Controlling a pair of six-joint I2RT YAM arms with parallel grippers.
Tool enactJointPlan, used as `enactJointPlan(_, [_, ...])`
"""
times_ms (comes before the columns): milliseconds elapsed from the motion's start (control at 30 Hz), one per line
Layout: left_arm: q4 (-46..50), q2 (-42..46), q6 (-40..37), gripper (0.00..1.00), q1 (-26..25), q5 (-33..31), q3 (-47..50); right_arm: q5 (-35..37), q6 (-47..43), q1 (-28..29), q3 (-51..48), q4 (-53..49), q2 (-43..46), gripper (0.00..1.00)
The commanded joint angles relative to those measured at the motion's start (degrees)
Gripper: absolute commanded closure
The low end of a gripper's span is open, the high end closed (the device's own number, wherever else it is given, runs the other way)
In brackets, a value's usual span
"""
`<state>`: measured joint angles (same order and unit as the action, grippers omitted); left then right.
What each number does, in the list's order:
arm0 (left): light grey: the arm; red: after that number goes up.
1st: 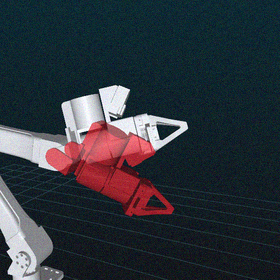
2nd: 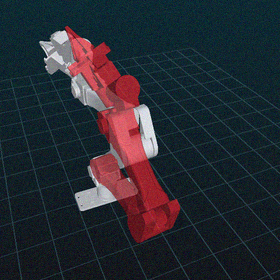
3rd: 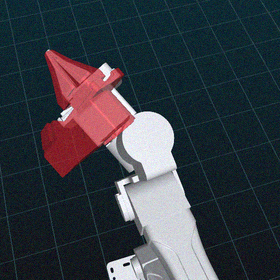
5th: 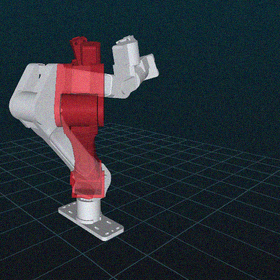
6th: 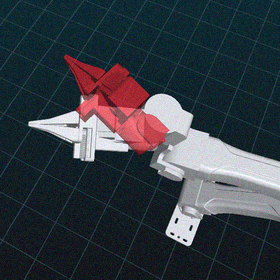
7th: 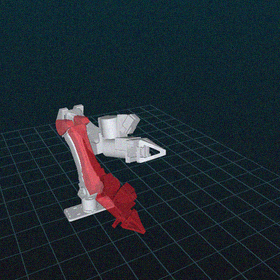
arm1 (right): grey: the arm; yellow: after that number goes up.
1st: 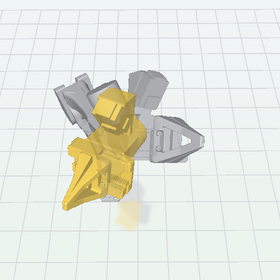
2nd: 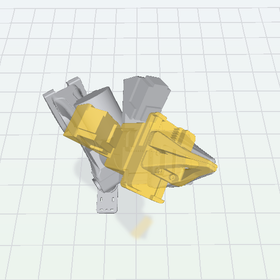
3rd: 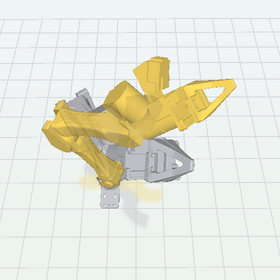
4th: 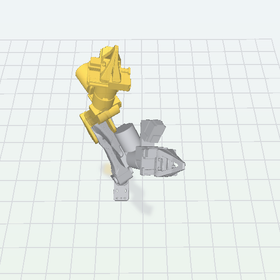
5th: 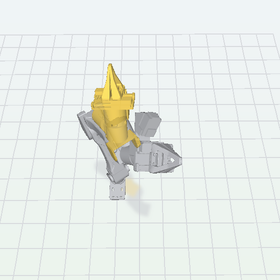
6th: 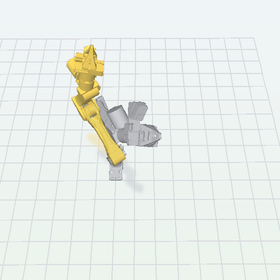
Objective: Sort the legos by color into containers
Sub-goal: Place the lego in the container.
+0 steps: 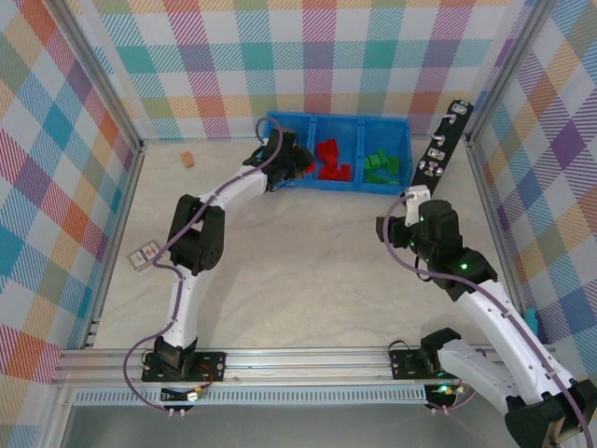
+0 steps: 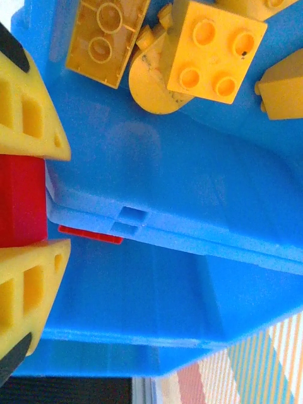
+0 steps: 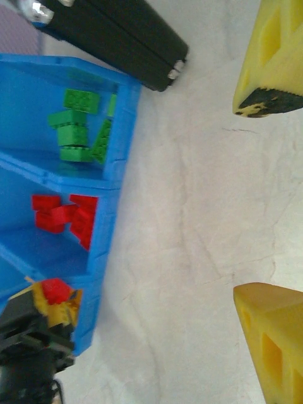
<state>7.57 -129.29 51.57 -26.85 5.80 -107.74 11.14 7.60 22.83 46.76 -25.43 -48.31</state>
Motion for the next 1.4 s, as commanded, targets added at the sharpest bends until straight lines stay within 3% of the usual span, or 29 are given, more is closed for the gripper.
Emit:
enactJointPlan(0, [-7.3, -0.9, 3.7, 0.74, -0.7, 2.3, -2.3, 0.5, 3.1, 0.2, -1.2, -1.2, -0.5, 0.30])
enactJointPlan(500, [-16.3, 0.4, 9.3, 0.75, -1.2, 7.6, 1.6, 0.6, 1.3, 0.1, -1.9, 3.2, -6.0, 0.30])
enactJointPlan(733, [-20.6, -6.4, 11.2, 0.74, -3.1, 5.9, -5.0, 0.7, 0.8, 0.2, -1.9, 4.7, -7.5, 0.30])
enactJointPlan(1067, [-25.4, -15.2, 13.6, 0.56, -5.5, -1.7, -12.3, 0.6, 0.7, 0.2, -0.5, 5.1, -9.0, 0.30])
enactJointPlan(1200, [-24.1, -15.9, 11.9, 0.40, -5.5, -2.7, -15.1, 0.1, 0.9, 0.2, -0.3, 5.1, -9.0, 0.30])
enactJointPlan(1367, [-24.0, -14.2, 10.6, 0.40, -5.1, -1.9, -15.0, 0.1, 0.9, 0.2, -0.3, 4.9, -8.4, 0.30])
